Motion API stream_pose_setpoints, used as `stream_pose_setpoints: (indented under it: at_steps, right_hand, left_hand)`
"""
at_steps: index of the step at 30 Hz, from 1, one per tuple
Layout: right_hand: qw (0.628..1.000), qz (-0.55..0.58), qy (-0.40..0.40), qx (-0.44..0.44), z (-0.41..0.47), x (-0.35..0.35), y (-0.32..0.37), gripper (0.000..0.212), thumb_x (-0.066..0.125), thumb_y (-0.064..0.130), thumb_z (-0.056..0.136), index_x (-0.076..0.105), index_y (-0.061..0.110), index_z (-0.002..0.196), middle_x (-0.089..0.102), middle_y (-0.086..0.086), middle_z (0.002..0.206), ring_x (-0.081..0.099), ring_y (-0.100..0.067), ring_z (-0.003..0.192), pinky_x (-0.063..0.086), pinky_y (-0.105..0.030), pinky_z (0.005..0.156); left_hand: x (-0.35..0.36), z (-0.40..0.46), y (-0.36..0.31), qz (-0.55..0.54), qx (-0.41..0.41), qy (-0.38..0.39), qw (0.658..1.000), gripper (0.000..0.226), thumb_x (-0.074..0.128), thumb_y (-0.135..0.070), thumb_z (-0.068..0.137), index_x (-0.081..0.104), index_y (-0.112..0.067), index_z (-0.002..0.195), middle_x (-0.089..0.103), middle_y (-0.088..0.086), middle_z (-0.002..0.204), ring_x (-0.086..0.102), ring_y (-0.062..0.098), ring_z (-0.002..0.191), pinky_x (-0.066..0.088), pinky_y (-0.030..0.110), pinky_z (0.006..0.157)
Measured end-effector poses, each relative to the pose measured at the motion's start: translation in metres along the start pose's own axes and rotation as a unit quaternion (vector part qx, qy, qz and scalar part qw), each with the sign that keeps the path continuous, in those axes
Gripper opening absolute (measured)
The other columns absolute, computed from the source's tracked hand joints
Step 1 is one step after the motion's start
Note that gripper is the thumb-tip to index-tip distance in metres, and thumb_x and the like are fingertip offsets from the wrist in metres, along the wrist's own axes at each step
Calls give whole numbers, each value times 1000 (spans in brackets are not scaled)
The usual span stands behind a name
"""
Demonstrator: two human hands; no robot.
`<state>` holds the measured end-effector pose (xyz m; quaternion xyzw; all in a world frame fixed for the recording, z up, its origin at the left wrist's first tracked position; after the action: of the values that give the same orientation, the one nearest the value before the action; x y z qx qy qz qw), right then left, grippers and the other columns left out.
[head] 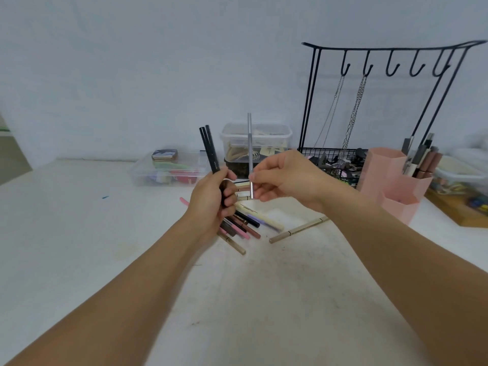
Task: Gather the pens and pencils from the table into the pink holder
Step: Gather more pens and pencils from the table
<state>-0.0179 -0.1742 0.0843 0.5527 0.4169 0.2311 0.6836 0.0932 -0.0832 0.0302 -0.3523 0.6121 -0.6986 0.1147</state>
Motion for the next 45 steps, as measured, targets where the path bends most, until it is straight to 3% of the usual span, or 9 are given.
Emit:
stream_pose_setpoints:
  at_steps: [11,16,21,27,31,34,36,40,45]
  right_hand:
    - [999,-41,-14,-30,0,7,1,6,79,10,85,79,4,85,76,10,91,62,10,56,42,-8,48]
    - [998,-42,-13,-35,6,6,-9,6,78,4,82,79,-2,85,78,8,103,69,7,99,52,-9,70]
    - [995,-77,-19,-52,9,9,-13,7,76,-1,81,78,-6,85,72,6,65,65,12,66,45,-1,60]
    - [994,-83,-17,-73,9,21,-11,10,79,4,81,78,-5,86,78,-16,92,73,-7,95,51,-10,81]
    - [993,-75,-25,-84,2,18,0,8,81,11,82,81,5,86,71,-5,63,56,-1,55,42,-9,54]
    - [985,-123,-86,-81,4,-6,0,10,80,22,84,81,12,84,62,18,49,54,7,45,40,-9,53]
    - [974,-200,-79,-71,6,-11,-2,12,80,25,85,81,13,83,61,23,48,55,10,48,40,-7,54]
    - [946,-323,0,4,13,2,-30,17,82,33,82,81,16,85,76,8,89,69,-6,87,55,-28,80]
    - [925,-377,14,39,11,6,-42,19,82,32,81,81,13,79,78,3,85,71,-14,87,60,-35,81]
  left_hand:
    - [24,-14,2,10,-8,78,997,31,44,-33,108,70,-16,113,78,13,94,76,25,82,63,34,66]
    - [32,-17,7,2,-22,111,994,34,39,-32,110,68,-16,116,77,11,90,74,25,76,61,32,65]
    - [33,-15,11,40,-13,117,992,32,39,-31,110,65,-15,118,60,-3,64,44,13,54,44,23,49]
    - [21,-8,7,107,10,59,992,28,59,-42,100,54,-17,90,35,-7,49,22,10,42,22,21,35]
    - [10,-7,1,123,17,15,992,34,58,-42,101,52,-17,79,32,-8,46,23,9,38,22,21,34]
    - [-5,-3,-4,121,10,-35,992,44,61,-38,100,41,-20,66,28,-9,45,21,11,40,20,22,39]
    - [-14,-1,-5,123,4,-60,991,50,60,-37,100,35,-21,60,28,-7,47,19,13,41,19,23,41]
    - [-20,2,-4,114,-8,-76,991,53,56,-40,102,32,-20,60,30,-6,47,21,11,37,20,21,36]
    - [-20,2,-3,121,-15,-73,990,52,60,-46,99,34,-20,62,35,-7,45,30,10,37,22,20,36]
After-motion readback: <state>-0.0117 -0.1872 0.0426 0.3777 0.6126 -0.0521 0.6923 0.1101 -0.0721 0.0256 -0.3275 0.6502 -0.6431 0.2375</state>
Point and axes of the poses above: each hand's wrist, its own z-axis towards the middle knuckle, its own x-axis out of the palm, y = z × x, the point moved 9 cm from there along z, towards the middle knuckle
